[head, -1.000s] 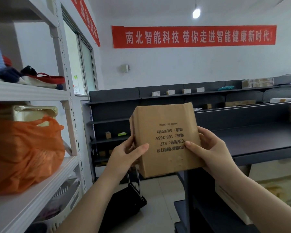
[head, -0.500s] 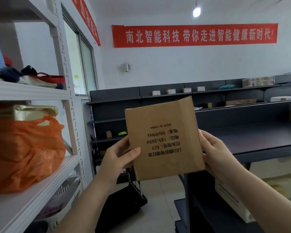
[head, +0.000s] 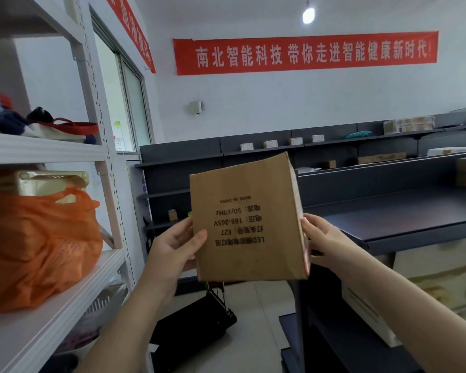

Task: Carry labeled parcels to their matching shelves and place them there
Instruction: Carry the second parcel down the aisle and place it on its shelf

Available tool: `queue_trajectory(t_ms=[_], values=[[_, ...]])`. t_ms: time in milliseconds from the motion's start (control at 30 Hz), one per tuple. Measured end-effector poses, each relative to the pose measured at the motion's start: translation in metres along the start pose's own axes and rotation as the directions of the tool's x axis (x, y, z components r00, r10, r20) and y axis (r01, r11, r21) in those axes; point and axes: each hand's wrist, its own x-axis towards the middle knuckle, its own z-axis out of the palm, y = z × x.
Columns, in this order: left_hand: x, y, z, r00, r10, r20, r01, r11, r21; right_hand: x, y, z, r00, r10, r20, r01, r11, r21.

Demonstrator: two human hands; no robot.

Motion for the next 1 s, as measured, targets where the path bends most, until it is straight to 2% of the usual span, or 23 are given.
queue_trajectory(t_ms=[167,267,467,667,867,1000], values=[[0.001,-0.003,0.004,0.989,0.089,-0.117,-0.076,0.991,0.114,-0.006,-0.005,0.004,0.996,-0.048,-0.070,0.053,0.996,0.070],[-0.001,-0.004,0.009,0.986,0.134,-0.097,-0.108,0.966,0.235,-0.008,-0.006,0.007,0.990,-0.098,-0.102,0.104,0.993,0.058],[0.000,-0.007,0.017,0.993,0.109,-0.043,-0.084,0.918,0.387,-0.013,-0.008,0.011,0.964,-0.211,-0.163,0.217,0.976,0.020],[-0.001,-0.011,0.021,0.999,0.012,-0.052,0.003,0.960,0.281,-0.026,-0.016,0.013,0.927,-0.323,-0.191,0.303,0.944,-0.128],[-0.004,-0.010,0.025,0.990,0.049,-0.134,-0.027,0.986,0.162,-0.041,-0.020,0.018,0.888,-0.400,-0.226,0.337,0.902,-0.270],[-0.008,-0.002,0.027,0.992,0.014,-0.126,0.003,0.992,0.129,-0.049,-0.020,0.021,0.874,-0.431,-0.223,0.346,0.876,-0.335]])
